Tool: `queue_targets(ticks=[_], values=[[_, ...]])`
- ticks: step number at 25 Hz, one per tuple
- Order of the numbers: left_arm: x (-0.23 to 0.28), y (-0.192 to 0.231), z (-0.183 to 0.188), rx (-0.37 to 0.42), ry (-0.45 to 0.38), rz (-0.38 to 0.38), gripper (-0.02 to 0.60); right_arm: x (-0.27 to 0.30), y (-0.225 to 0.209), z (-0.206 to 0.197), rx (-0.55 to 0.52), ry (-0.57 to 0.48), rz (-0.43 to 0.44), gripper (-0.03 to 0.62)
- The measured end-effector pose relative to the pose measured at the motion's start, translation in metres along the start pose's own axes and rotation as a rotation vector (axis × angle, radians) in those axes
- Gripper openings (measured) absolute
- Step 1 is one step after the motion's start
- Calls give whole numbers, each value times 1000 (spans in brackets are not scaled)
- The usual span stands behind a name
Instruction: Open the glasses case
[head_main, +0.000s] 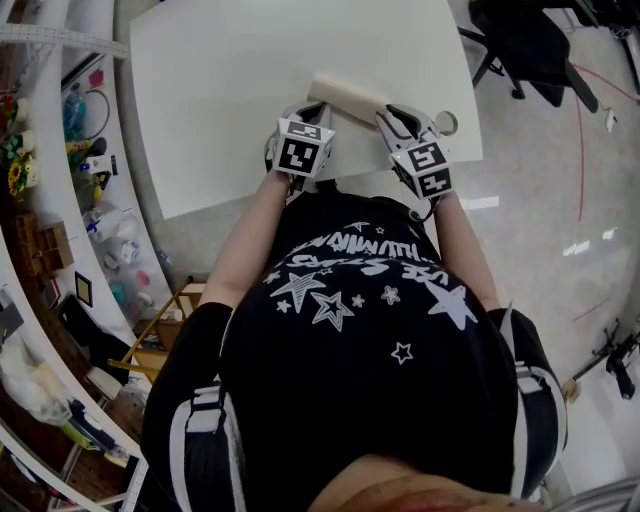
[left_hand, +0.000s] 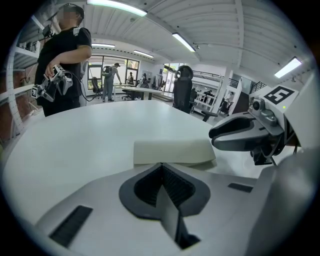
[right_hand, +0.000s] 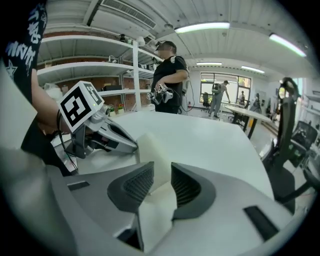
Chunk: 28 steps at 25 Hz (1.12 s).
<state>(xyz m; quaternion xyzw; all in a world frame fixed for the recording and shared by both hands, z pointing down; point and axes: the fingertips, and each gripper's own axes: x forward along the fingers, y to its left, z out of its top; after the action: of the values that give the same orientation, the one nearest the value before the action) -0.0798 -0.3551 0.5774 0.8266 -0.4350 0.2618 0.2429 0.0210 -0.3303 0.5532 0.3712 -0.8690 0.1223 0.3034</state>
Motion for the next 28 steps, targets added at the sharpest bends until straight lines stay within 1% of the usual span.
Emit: queue_targets(ticks=[2,5,6,9,11,21,25,28], values=[[0,0,0,-2,1,-1,12,4,4,1,-57,4,11,150],[0,1,0,-3,4,-6,12,13,8,-2,-124,32,30,210],[0,1,0,-3,5,-8,12,15,9,-3,-144,37,34,213],[2,1,2,-5,8,-15,12,20,10,-3,-211,48,43,254],[3,1,2,-6,10,-16,12,23,9,-5,-252,57,38,268],[5,2,3,-19,21,-39,12,39,9,-8,-398,114,8,272],[4,2,3,-22,25,-47,12,40,9,-7,-415,130,-5,279],[4,2,3,-20,26,-51,12,41,8,-8,-420,131,3,279]])
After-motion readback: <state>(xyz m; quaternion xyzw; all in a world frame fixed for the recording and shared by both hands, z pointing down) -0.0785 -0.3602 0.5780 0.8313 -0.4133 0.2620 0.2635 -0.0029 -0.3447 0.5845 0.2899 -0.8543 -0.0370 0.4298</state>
